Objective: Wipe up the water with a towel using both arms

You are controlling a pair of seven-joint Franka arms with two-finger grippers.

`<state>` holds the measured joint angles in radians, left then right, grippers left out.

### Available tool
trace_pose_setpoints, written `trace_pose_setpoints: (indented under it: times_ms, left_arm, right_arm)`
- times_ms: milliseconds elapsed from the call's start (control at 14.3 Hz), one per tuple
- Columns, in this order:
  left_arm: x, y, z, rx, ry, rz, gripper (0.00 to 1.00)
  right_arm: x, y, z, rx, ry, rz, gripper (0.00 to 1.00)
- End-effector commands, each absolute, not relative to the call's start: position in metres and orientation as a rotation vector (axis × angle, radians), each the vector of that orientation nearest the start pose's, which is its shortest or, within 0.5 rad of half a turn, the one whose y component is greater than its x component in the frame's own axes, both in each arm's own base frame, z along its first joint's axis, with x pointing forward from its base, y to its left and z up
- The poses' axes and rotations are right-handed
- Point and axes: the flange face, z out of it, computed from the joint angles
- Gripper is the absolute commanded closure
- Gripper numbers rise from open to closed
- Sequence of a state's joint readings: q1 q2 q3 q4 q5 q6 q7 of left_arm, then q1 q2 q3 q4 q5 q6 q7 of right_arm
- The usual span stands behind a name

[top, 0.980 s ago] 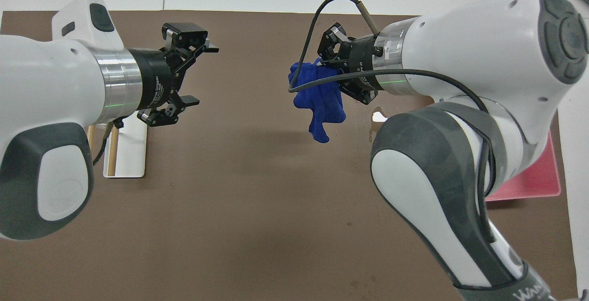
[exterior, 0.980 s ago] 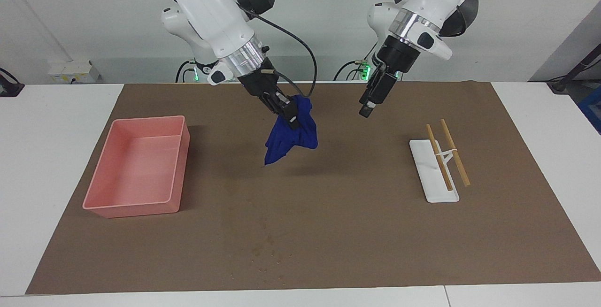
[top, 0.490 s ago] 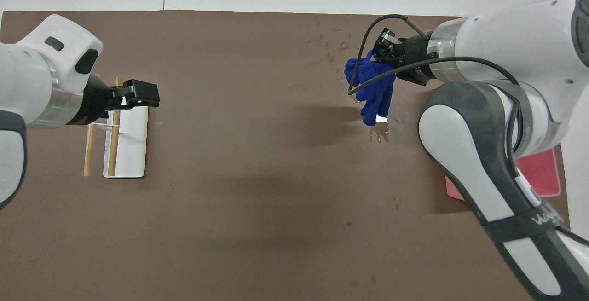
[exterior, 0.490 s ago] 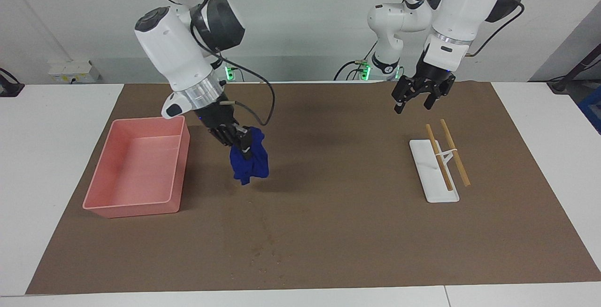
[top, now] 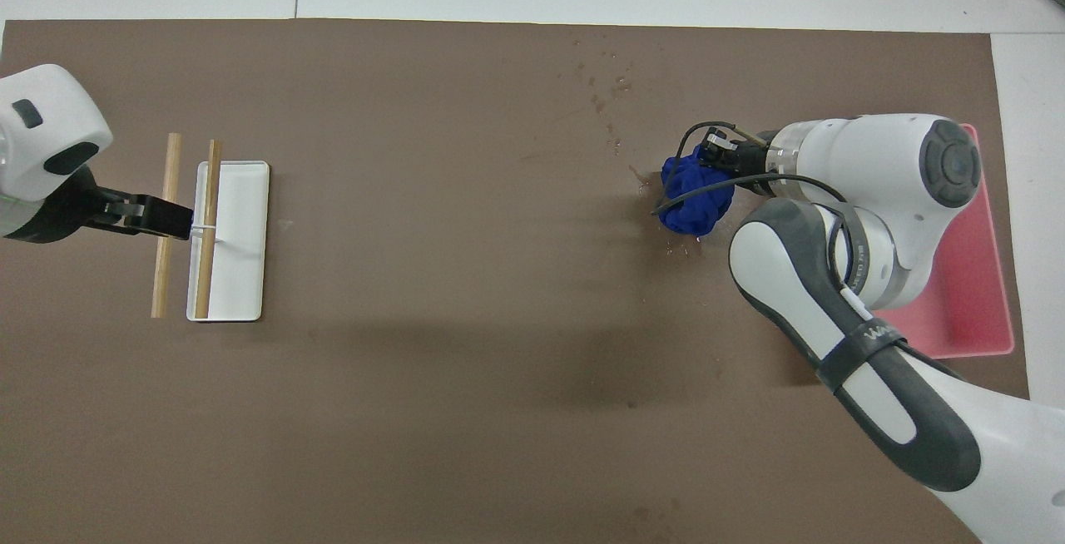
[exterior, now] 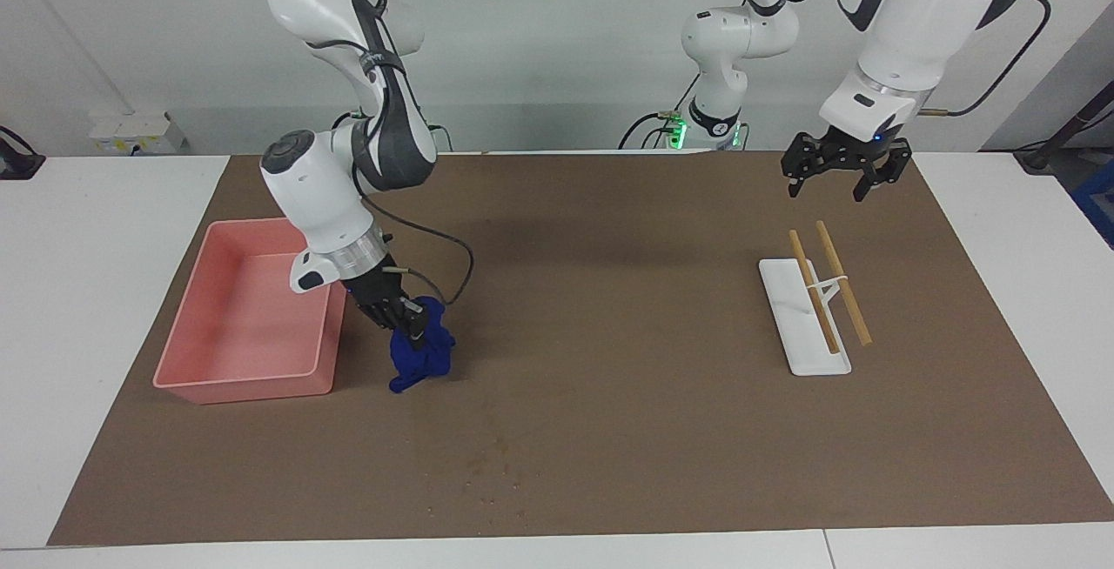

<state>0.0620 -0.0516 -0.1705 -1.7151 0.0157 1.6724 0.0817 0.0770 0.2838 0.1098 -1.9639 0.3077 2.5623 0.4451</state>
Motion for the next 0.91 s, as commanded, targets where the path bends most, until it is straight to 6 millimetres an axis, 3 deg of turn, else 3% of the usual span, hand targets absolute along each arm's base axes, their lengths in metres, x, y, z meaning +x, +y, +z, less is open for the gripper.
trace_pose_setpoints:
  times_ms: [0,140,280,420,630,840]
  left_arm:
    - [0.539,-0.041,0.593,-3.099,0.288,0.040,0.00]
    - [0.562,-0.038,0.595,-3.112,0.288,0.102,0.00]
    - [0.559,-0.039,0.604,-3.113,0.287,0.119,0.00]
    - [0.552,-0.041,0.593,-3.108,0.287,0.139,0.00]
    - [0.551,-0.044,0.592,-3.106,0.295,0.141,0.00]
    - [0.553,-0.041,0.604,-3.150,0.257,0.094,0.00]
  right_arm:
    - [0.616,0.112,0.330,-2.738,0.679,-0.322,1.00]
    - [0.616,0.113,0.305,-2.754,0.686,-0.272,1.00]
    - [0.617,0.112,0.281,-2.766,0.678,-0.267,1.00]
    - [0.616,0.111,0.258,-2.781,0.679,-0.226,1.00]
    - [0.612,0.110,0.252,-2.787,0.694,-0.178,1.00]
    - [0.587,0.113,0.245,-2.819,0.687,-0.051,1.00]
